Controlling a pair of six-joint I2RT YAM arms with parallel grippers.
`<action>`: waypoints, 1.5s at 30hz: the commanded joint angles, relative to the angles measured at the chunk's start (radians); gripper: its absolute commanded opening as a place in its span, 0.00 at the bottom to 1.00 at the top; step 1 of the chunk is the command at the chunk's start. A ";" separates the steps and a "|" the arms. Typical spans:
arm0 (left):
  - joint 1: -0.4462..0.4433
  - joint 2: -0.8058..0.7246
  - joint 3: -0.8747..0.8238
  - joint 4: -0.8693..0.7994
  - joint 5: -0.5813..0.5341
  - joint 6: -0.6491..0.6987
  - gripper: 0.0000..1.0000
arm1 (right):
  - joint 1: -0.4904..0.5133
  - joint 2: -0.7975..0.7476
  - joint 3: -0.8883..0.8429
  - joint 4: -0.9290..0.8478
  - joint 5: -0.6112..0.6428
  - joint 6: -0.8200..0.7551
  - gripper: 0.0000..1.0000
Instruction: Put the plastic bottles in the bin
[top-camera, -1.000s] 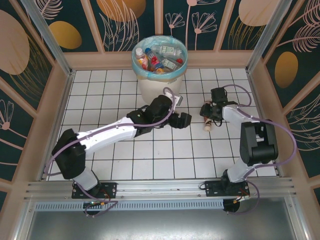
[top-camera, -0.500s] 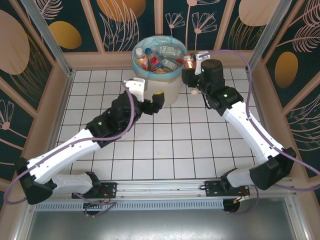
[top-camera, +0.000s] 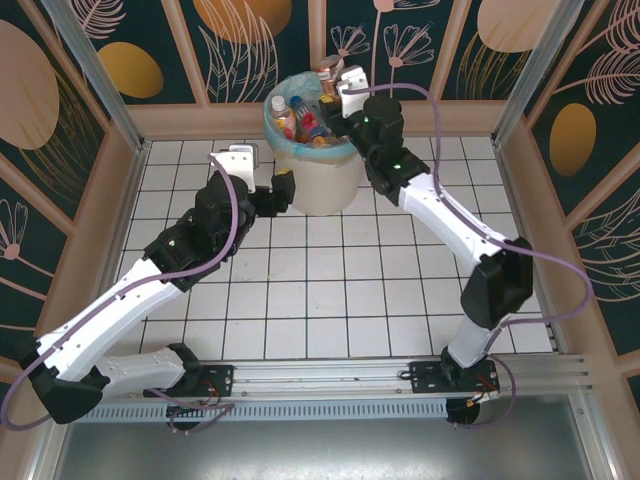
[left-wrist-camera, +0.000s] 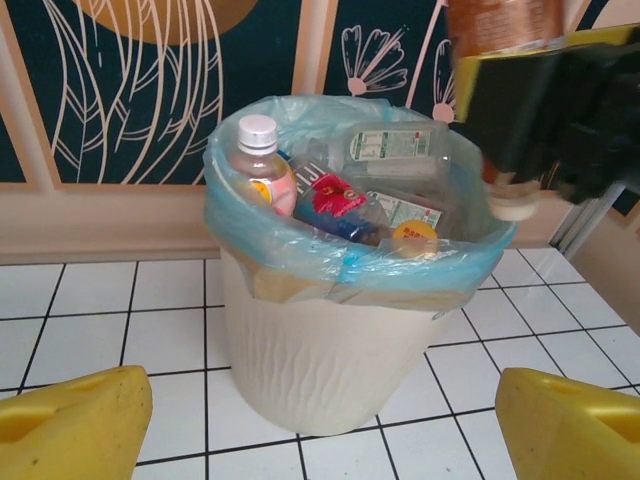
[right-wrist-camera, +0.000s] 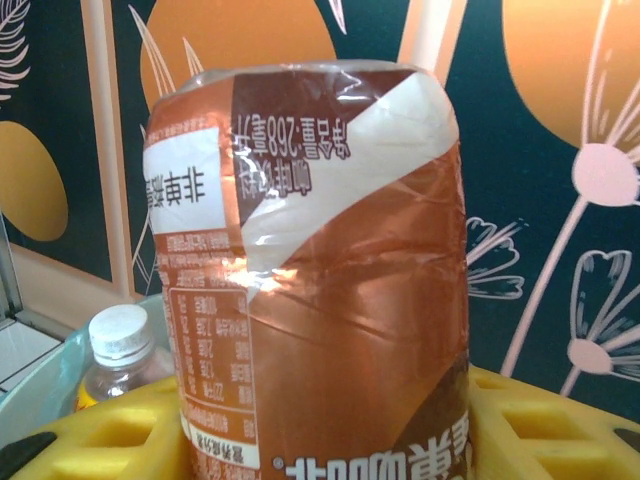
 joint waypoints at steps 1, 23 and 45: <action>0.003 -0.024 0.025 -0.015 0.035 -0.027 0.89 | -0.019 0.055 0.043 0.179 -0.035 -0.016 0.42; 0.006 -0.034 -0.047 0.021 0.062 -0.071 0.90 | -0.037 0.092 0.151 -0.030 -0.031 0.064 0.79; 0.018 -0.056 -0.072 0.022 0.011 -0.060 0.90 | -0.037 0.302 0.536 -0.476 -0.144 0.174 0.47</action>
